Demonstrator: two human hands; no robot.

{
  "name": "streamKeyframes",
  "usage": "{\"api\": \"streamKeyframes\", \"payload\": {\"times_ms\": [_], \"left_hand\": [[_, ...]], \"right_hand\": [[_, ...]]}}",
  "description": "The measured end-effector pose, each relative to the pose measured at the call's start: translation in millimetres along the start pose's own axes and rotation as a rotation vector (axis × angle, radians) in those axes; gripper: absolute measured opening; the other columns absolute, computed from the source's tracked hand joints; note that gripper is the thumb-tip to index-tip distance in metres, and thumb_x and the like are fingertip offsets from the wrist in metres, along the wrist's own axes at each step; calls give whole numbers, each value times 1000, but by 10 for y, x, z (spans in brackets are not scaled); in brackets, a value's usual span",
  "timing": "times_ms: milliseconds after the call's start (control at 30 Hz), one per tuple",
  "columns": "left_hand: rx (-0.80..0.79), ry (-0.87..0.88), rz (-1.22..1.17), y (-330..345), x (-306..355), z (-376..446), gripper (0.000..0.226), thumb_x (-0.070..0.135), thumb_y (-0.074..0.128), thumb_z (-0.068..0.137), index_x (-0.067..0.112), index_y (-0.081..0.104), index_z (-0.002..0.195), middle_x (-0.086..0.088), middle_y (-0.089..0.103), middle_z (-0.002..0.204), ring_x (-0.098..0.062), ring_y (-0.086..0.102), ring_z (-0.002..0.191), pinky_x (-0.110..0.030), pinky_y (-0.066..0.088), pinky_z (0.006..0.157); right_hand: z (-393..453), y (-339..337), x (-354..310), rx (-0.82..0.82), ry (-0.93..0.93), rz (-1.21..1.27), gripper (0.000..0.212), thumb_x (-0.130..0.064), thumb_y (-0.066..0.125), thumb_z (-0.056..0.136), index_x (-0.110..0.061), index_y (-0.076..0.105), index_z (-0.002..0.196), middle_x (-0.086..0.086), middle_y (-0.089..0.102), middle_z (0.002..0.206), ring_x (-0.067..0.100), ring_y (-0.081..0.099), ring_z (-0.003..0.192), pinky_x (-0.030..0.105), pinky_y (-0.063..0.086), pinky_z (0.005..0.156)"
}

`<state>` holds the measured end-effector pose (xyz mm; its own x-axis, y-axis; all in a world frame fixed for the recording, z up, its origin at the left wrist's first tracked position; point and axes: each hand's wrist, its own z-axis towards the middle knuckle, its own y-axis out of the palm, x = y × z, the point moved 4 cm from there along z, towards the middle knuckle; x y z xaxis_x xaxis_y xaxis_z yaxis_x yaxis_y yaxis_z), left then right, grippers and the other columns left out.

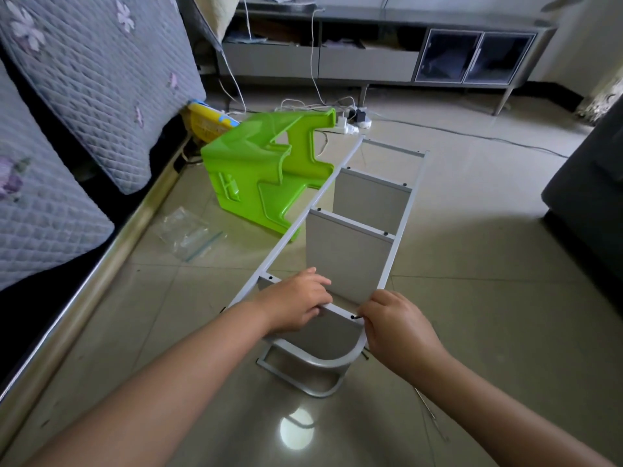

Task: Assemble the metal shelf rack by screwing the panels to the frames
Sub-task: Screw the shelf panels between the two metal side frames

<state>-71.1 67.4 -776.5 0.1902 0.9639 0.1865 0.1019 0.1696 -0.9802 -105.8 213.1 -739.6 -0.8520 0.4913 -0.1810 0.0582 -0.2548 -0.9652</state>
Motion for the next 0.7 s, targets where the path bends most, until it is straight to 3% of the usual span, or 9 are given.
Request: {"api": "streamKeyframes", "payload": {"times_ms": [67, 133, 200, 300, 500, 700], "left_hand": [[-33, -36, -23, -20, -6, 9, 25, 10, 48, 93, 1, 60, 114, -8, 56, 128, -11, 33, 135, -18, 0, 112], [-61, -76, -94, -50, -21, 28, 24, 11, 50, 93, 0, 61, 111, -9, 58, 124, -13, 40, 130, -17, 2, 110], [-80, -106, -145, -74, -28, 39, 23, 11, 52, 92, -2, 62, 108, -12, 59, 120, -18, 46, 124, -17, 3, 109], [-78, -122, -170, -83, -37, 46, 21, 10, 52, 92, -3, 62, 106, -14, 60, 117, -20, 49, 121, -17, 2, 109], [-70, -114, -136, -82, -36, 64, 21, 10, 51, 92, -5, 61, 104, -16, 60, 117, -22, 51, 118, -19, 0, 109], [-44, -111, -106, -80, -37, 85, 24, 13, 49, 94, -4, 61, 107, -15, 58, 120, -20, 47, 123, -20, -2, 110]], "right_hand": [[39, -2, -8, -60, 15, -14, 25, 5, 76, 38, -13, 62, 50, 2, 54, 54, 21, 54, 46, 23, 40, 33], [61, -25, -31, -116, 43, 11, 12, 3, 67, 61, -8, 69, 68, 8, 61, 72, 28, 61, 67, 31, 49, 51], [87, -45, -27, -163, 50, -48, 24, -4, 49, 83, -8, 68, 96, 7, 60, 98, 26, 56, 95, 32, 49, 75], [128, -72, -56, -266, 45, -92, 31, -7, 40, 88, -13, 64, 108, 3, 56, 110, 21, 51, 104, 28, 46, 84], [210, -120, -174, -414, -6, -184, 30, -3, 41, 87, -9, 61, 107, 6, 53, 106, 24, 50, 105, 30, 46, 83], [268, -142, -295, -529, -121, -319, 25, 0, 42, 87, -5, 59, 105, -1, 23, 67, 21, 39, 84, 27, 35, 70]]}}
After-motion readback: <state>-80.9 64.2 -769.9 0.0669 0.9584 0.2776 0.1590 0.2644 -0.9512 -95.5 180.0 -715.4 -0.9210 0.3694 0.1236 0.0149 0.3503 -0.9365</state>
